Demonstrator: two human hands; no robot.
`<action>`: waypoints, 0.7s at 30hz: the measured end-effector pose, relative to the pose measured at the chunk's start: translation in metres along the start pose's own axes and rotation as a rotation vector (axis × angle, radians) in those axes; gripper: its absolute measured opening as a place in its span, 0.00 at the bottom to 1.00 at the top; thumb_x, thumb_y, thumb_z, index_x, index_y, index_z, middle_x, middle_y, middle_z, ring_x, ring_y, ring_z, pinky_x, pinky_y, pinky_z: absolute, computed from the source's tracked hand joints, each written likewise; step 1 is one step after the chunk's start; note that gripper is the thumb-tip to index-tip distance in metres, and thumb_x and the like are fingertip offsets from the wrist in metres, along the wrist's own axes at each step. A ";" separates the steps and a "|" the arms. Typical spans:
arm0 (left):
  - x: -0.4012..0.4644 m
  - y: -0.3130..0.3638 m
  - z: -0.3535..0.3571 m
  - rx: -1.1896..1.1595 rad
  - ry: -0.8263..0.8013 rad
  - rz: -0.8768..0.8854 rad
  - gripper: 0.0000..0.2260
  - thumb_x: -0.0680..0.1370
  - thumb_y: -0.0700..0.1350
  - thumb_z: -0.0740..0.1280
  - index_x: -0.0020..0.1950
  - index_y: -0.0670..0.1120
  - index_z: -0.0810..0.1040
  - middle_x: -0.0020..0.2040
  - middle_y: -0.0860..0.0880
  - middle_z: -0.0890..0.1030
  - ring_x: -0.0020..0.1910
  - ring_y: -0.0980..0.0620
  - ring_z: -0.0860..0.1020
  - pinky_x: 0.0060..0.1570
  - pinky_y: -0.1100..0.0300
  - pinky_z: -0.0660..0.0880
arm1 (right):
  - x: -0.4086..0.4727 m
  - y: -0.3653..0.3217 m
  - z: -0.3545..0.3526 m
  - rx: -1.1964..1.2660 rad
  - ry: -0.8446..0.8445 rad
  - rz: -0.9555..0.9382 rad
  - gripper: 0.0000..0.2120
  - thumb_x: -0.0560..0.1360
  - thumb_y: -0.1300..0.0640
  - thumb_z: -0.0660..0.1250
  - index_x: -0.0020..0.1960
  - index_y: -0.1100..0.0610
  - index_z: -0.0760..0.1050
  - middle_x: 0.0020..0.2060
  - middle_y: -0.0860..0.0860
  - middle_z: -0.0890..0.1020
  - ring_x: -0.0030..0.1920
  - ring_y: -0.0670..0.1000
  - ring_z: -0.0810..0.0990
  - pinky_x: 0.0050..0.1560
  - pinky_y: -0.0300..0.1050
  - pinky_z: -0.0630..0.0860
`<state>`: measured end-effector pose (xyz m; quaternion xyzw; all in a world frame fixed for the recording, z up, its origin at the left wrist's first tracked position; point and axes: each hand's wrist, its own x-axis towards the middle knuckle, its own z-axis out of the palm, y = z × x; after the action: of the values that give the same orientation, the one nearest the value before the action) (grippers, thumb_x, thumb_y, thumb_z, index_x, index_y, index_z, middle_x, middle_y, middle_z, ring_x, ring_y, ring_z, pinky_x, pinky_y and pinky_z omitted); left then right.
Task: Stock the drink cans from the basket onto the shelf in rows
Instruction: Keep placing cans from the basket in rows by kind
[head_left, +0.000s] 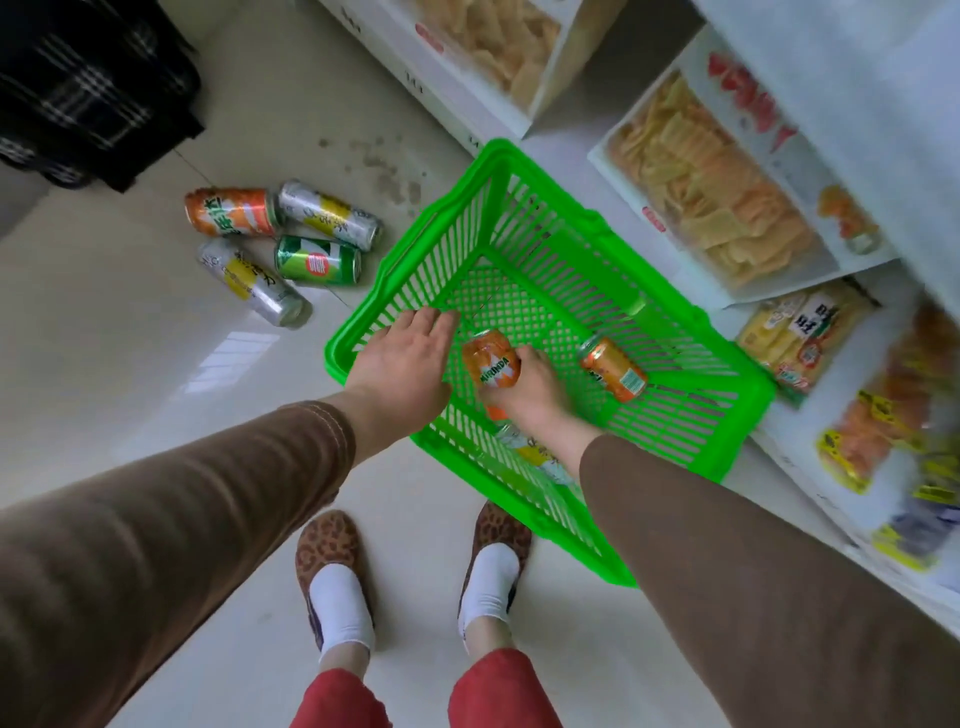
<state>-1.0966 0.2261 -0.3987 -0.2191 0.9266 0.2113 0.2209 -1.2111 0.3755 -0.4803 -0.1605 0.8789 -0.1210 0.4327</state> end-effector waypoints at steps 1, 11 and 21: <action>-0.008 0.006 -0.019 -0.014 0.009 -0.013 0.37 0.75 0.52 0.69 0.78 0.46 0.54 0.71 0.45 0.65 0.70 0.43 0.64 0.68 0.47 0.66 | -0.015 -0.012 -0.019 0.071 0.027 -0.008 0.27 0.67 0.47 0.78 0.61 0.54 0.72 0.54 0.51 0.74 0.50 0.54 0.77 0.48 0.46 0.71; -0.134 0.082 -0.300 -0.094 0.313 0.058 0.35 0.70 0.49 0.71 0.74 0.44 0.63 0.63 0.44 0.72 0.62 0.41 0.71 0.57 0.46 0.73 | -0.238 -0.176 -0.257 0.512 0.293 -0.234 0.28 0.65 0.52 0.81 0.58 0.50 0.69 0.51 0.49 0.82 0.48 0.49 0.82 0.46 0.42 0.77; -0.258 0.172 -0.515 -0.075 0.577 0.350 0.39 0.70 0.53 0.72 0.76 0.46 0.59 0.67 0.45 0.70 0.64 0.42 0.70 0.60 0.46 0.73 | -0.459 -0.271 -0.422 0.668 0.558 -0.518 0.35 0.66 0.62 0.81 0.63 0.51 0.63 0.58 0.52 0.79 0.54 0.47 0.81 0.53 0.38 0.76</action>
<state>-1.1377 0.1956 0.2005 -0.1153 0.9660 0.2093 -0.0984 -1.2373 0.3355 0.1978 -0.1878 0.8054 -0.5374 0.1650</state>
